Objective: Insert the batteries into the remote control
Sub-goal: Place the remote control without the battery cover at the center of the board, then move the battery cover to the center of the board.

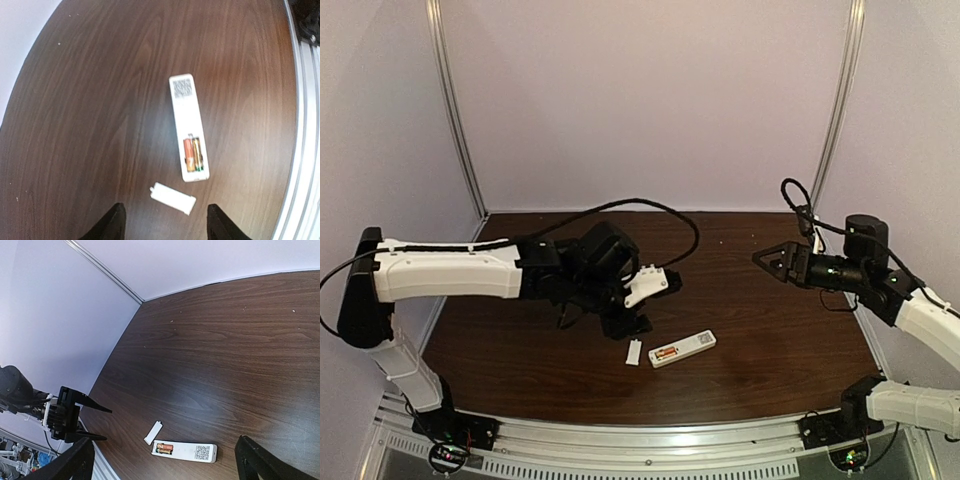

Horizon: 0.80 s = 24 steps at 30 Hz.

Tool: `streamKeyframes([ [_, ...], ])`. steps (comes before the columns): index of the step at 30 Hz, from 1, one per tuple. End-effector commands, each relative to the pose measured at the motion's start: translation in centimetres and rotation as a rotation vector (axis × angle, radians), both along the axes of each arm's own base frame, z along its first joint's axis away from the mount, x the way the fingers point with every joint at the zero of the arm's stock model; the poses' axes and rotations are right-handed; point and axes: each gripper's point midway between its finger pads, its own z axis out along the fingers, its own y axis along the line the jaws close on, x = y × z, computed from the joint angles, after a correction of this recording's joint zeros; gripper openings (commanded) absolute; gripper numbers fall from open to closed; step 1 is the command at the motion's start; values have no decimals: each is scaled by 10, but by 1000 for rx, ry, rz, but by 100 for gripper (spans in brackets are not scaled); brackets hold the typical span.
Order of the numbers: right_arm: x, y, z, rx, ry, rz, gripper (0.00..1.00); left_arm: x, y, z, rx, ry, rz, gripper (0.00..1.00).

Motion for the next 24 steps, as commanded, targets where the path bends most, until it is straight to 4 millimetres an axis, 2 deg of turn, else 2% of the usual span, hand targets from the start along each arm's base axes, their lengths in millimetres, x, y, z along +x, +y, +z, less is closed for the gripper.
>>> streamKeyframes([
  [1, 0, 8, 10, 25, -32, 56, 98, -32, 44, -54, 163, 48, -115, 46],
  [4, 2, 10, 7, 31, -21, 65, 97, -35, 51, -63, 153, 23, -139, 32],
  [8, 3, 13, 1, 34, 10, 80, 90, -38, 48, -74, 137, -3, -195, 24],
  [16, 14, 23, -35, 9, 143, 112, 70, -40, 34, -90, 91, -46, -283, 18],
  [24, 29, 47, -58, -40, 208, 168, 65, -37, 31, -111, 104, -51, -305, 14],
])
